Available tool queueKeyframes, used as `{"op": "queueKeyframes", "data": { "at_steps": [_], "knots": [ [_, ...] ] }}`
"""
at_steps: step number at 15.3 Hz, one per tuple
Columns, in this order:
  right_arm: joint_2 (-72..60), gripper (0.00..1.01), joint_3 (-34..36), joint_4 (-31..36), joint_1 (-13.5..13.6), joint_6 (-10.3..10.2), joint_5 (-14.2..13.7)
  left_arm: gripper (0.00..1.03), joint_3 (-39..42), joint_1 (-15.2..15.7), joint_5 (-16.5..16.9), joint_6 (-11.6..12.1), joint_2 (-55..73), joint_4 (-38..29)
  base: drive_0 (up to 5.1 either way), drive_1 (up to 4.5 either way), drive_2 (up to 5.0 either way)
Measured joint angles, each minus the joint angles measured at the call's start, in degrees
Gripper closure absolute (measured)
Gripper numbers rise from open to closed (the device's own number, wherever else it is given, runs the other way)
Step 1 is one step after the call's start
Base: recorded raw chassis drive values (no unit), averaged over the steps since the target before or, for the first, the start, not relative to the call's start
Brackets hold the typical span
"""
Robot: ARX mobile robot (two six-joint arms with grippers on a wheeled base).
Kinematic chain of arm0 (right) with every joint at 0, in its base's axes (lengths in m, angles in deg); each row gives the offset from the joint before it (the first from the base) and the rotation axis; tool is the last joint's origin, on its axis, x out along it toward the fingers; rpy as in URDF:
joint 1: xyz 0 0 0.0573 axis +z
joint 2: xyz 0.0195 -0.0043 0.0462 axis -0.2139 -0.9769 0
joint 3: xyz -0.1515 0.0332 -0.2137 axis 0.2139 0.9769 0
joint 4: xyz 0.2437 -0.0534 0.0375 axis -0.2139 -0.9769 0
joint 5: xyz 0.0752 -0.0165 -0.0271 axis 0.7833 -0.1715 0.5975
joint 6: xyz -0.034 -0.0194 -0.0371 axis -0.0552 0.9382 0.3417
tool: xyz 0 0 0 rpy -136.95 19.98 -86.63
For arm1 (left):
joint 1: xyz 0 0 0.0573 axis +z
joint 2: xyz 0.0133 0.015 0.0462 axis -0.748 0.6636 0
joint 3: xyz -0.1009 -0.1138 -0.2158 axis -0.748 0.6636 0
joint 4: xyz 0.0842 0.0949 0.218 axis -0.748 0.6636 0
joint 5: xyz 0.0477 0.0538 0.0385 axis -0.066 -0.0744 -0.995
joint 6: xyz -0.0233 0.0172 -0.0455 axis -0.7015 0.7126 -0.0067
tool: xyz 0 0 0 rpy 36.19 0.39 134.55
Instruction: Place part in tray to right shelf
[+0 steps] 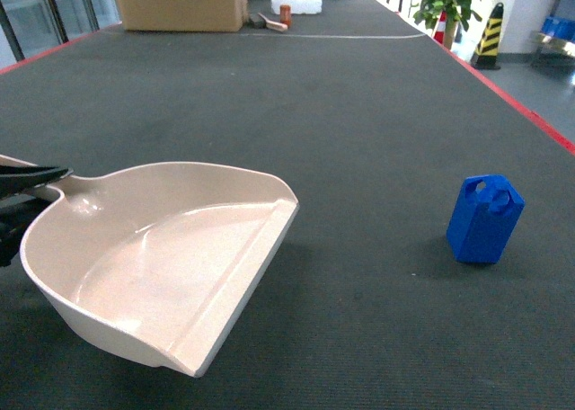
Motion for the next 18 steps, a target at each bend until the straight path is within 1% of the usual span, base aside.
{"op": "queueKeyframes", "data": {
  "at_steps": [9, 10, 11, 12, 13, 14, 15, 16, 17, 18],
  "knots": [
    [0.0, 0.03, 0.0, 0.0, 0.0, 0.0, 0.0, 0.85, 0.0, 0.0, 0.0, 0.1, 0.0, 0.0, 0.0, 0.0, 0.0],
    [0.0, 0.03, 0.0, 0.0, 0.0, 0.0, 0.0, 0.85, 1.6, -1.2, -7.4, 2.5, -2.0, 0.3, 0.0, 0.0, 0.0],
    [0.0, 0.03, 0.0, 0.0, 0.0, 0.0, 0.0, 0.85, 2.1, -1.4, -9.4, 3.3, -2.4, 0.4, 0.0, 0.0, 0.0],
    [0.0, 0.03, 0.0, 0.0, 0.0, 0.0, 0.0, 0.85, 3.5, -2.2, -16.9, 5.9, -4.7, 0.8, 0.0, 0.0, 0.0],
    [0.0, 0.03, 0.0, 0.0, 0.0, 0.0, 0.0, 0.85, 2.4, -2.3, -25.0, 7.8, -6.4, -0.7, 0.0, 0.0, 0.0],
    [0.0, 0.03, 0.0, 0.0, 0.0, 0.0, 0.0, 0.85, 2.0, -1.6, -23.9, 7.5, -5.4, -0.3, 0.0, 0.0, 0.0],
    [0.0, 0.03, 0.0, 0.0, 0.0, 0.0, 0.0, 0.85, 2.0, -1.3, -20.7, 6.3, -3.3, 0.2, 0.0, 0.0, 0.0],
    [0.0, 0.03, 0.0, 0.0, 0.0, 0.0, 0.0, 0.85, 2.0, -1.1, -18.7, 4.9, -2.4, 0.3, 0.0, 0.0, 0.0],
    [0.0, 0.03, 0.0, 0.0, 0.0, 0.0, 0.0, 0.85, 2.0, -1.1, -17.4, 3.8, -2.2, 0.3, 0.0, 0.0, 0.0],
    [0.0, 0.03, 0.0, 0.0, 0.0, 0.0, 0.0, 0.85, 1.6, -1.1, -14.8, 1.8, -1.9, 0.1, 0.0, 0.0, 0.0]
  ]
}}
